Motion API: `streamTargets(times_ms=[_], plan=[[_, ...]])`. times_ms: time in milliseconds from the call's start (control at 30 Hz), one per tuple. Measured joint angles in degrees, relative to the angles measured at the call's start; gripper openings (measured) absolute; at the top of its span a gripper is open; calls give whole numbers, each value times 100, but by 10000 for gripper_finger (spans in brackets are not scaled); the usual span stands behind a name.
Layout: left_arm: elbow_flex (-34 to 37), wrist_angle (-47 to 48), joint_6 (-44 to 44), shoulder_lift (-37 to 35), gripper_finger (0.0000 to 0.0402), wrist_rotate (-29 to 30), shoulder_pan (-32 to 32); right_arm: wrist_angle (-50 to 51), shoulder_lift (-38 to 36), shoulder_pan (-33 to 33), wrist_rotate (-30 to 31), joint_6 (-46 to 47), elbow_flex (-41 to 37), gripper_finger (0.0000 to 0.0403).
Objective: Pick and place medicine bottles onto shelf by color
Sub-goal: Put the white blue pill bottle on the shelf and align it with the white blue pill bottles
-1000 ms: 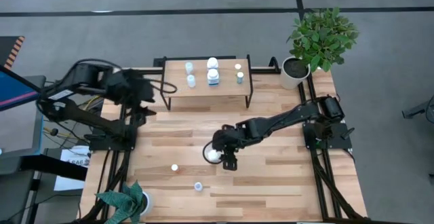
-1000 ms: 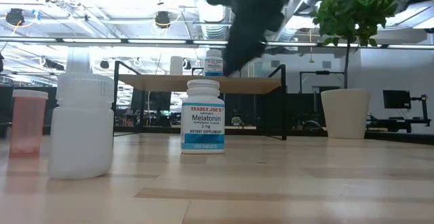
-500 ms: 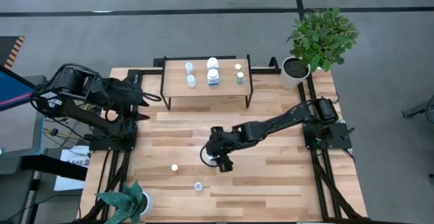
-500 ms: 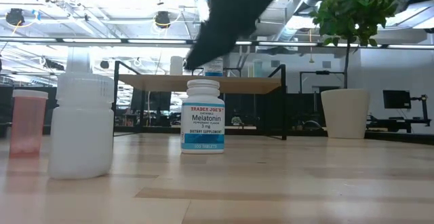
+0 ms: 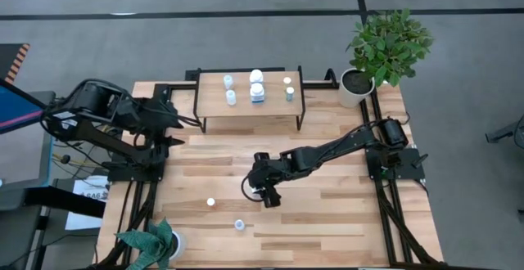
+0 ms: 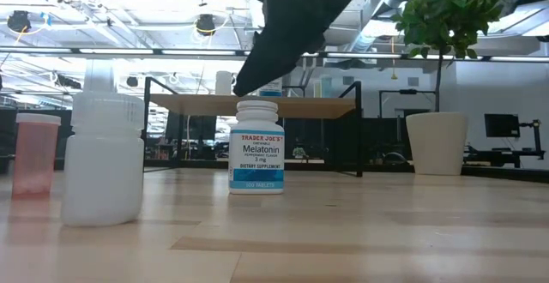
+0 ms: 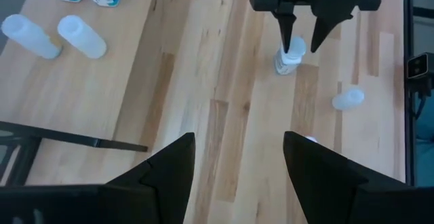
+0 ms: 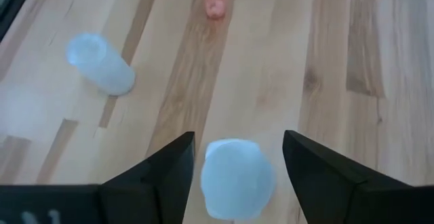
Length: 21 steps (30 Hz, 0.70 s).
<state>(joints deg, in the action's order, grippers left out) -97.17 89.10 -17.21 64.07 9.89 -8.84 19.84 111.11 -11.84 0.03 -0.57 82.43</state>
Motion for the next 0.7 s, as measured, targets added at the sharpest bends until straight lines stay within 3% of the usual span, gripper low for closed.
streamTargets(times_ms=[700], plan=[[0, 24, 4, 5, 209, 0, 0, 360, 274, 0, -8, 71, 1, 342]])
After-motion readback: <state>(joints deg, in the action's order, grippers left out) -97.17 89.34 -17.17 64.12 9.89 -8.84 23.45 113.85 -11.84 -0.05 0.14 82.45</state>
